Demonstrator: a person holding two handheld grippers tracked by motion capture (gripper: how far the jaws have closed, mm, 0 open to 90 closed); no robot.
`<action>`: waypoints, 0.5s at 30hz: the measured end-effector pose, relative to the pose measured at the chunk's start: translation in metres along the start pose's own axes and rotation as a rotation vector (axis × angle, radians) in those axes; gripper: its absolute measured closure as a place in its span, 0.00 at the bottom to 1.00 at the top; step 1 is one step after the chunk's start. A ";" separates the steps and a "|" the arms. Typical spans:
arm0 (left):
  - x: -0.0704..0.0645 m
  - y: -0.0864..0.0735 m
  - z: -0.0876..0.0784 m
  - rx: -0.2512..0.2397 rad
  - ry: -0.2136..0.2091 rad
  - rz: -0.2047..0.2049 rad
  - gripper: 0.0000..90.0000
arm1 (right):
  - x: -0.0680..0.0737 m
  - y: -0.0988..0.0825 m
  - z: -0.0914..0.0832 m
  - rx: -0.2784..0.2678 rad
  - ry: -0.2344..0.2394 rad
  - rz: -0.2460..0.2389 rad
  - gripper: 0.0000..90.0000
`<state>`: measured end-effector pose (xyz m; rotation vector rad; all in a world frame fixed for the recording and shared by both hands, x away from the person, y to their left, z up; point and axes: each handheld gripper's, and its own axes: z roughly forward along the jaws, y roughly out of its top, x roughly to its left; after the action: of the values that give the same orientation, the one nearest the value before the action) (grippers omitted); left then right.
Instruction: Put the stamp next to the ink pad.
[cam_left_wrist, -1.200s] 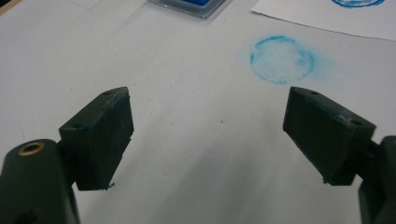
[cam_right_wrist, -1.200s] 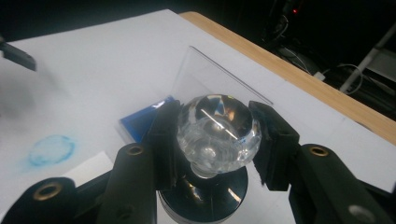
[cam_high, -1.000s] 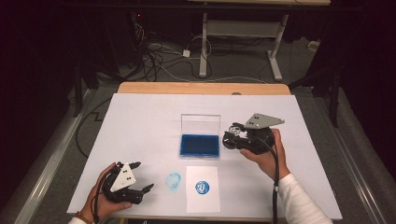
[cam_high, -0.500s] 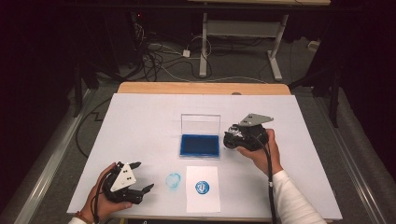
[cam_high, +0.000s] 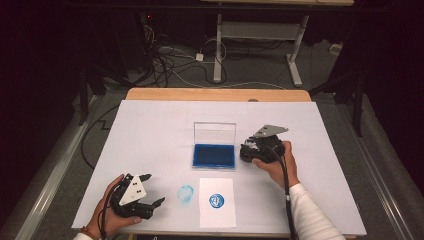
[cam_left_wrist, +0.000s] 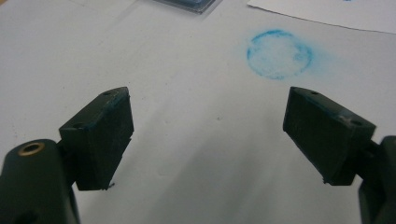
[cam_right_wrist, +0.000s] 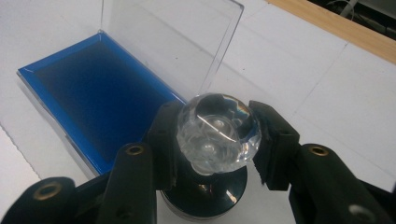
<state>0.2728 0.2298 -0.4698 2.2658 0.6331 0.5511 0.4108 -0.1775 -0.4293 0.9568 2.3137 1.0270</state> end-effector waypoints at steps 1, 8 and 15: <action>0.000 0.000 0.000 0.000 0.000 0.000 0.17 | 0.001 -0.001 0.001 0.005 -0.003 0.000 0.63; 0.000 0.001 -0.001 -0.007 0.007 -0.001 0.17 | 0.001 -0.005 0.006 0.019 0.003 0.007 0.63; -0.001 0.001 0.000 -0.005 0.004 0.003 0.17 | 0.004 -0.007 0.009 0.029 0.008 -0.001 0.63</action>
<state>0.2718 0.2286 -0.4691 2.2618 0.6292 0.5579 0.4112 -0.1737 -0.4409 0.9641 2.3410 1.0010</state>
